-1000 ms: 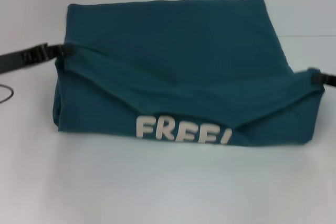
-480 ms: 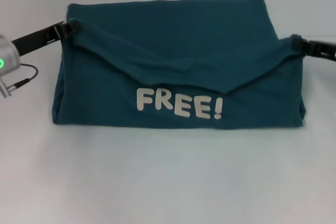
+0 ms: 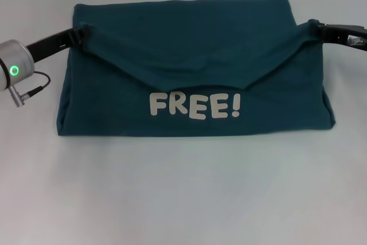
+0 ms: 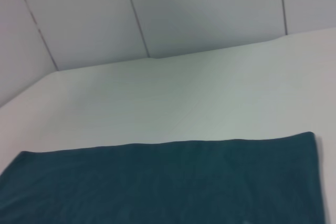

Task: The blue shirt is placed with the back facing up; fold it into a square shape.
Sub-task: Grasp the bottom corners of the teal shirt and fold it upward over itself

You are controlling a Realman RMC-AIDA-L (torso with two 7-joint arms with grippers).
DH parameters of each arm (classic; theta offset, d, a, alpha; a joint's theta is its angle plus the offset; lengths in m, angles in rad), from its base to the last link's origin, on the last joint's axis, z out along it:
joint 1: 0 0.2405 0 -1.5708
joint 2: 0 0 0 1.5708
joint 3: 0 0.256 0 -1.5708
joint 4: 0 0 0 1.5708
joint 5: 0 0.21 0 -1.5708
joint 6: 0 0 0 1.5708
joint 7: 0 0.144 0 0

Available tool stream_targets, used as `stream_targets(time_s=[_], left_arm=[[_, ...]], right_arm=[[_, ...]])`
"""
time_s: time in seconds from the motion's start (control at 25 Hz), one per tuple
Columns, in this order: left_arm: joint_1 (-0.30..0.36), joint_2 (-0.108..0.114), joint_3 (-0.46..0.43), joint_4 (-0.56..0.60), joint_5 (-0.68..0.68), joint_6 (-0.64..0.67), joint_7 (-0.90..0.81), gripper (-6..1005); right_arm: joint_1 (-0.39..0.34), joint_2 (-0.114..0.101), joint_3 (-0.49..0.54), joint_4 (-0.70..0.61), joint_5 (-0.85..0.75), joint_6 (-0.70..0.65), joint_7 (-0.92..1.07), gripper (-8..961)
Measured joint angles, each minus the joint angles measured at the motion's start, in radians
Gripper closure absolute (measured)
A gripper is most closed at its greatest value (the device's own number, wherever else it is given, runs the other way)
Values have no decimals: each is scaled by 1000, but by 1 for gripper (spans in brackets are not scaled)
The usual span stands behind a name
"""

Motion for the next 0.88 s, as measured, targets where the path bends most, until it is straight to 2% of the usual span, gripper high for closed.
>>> stream_targets(time_s=[0.28, 0.32, 0.56, 0.64, 0.76, 0.88], left_arm=[[5, -9, 1, -1, -9, -30, 7, 949], [7, -18, 1, 1, -12, -37, 24, 942], [7, -29, 0, 5, -18, -95, 44, 898], [10, -30, -1, 9, -34, -120, 46, 884], [25, -30, -3, 28, -74, -142, 53, 757], [57, -31, -1, 66, -121, -125, 54, 629]], right_arm=[[4, 4, -1, 29, 1, 66, -2, 901], [5, 4, -1, 34, 1, 75, -6, 898], [14, 14, -53, 44, 1, 123, -17, 883], [15, 16, -63, 40, 1, 131, -18, 808], [16, 16, -67, 35, 0, 132, -20, 695], [16, 16, -67, 27, 0, 123, -15, 629]])
